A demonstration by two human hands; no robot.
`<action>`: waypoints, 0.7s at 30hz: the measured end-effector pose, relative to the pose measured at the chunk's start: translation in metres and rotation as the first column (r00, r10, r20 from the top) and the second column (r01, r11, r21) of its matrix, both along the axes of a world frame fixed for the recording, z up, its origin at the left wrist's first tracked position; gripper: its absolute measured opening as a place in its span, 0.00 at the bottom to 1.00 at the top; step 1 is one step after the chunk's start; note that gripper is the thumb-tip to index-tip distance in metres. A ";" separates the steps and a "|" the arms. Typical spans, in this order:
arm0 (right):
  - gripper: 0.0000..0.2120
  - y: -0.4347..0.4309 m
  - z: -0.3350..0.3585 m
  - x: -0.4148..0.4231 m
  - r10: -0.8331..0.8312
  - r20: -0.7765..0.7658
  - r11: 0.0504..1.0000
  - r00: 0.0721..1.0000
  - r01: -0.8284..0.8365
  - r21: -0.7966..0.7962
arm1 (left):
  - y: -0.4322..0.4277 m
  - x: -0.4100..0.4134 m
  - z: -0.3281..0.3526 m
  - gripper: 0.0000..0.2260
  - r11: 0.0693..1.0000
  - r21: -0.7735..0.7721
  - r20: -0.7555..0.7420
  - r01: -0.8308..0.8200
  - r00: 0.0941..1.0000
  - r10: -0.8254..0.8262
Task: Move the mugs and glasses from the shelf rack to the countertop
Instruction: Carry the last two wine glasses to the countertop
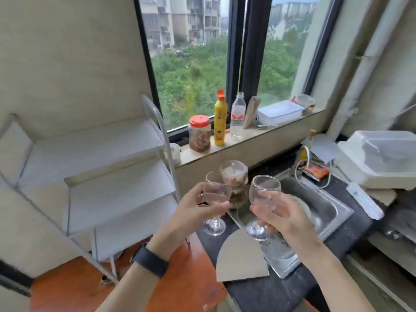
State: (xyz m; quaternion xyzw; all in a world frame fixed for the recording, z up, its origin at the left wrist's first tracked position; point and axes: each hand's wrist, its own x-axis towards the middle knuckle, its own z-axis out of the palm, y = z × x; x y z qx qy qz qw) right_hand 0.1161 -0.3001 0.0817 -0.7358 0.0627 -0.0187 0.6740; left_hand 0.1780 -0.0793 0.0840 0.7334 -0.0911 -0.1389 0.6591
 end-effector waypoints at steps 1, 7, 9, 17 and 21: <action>0.20 -0.016 -0.010 -0.014 -0.048 -0.018 0.999 0.999 0.048 0.005 | -0.016 -0.005 -0.010 0.19 0.999 0.018 -0.015 0.030 0.999 -0.030; 0.17 -0.120 -0.053 -0.118 -0.325 -0.087 0.944 0.942 0.328 0.023 | -0.129 -0.040 -0.054 0.20 0.953 0.049 -0.129 0.299 0.948 -0.290; 0.17 -0.156 -0.064 -0.163 -0.439 -0.091 0.898 0.894 0.440 -0.008 | -0.174 -0.066 -0.060 0.20 0.919 0.063 -0.142 0.388 0.915 -0.377; 0.17 -0.267 -0.090 -0.354 -0.754 -0.167 0.653 0.635 0.751 -0.092 | -0.350 -0.188 -0.090 0.20 0.745 0.077 -0.173 0.663 0.745 -0.645; 0.17 -0.298 -0.094 -0.428 -0.849 -0.174 0.519 0.499 0.850 -0.090 | -0.420 -0.245 -0.097 0.18 0.653 0.041 -0.195 0.756 0.647 -0.737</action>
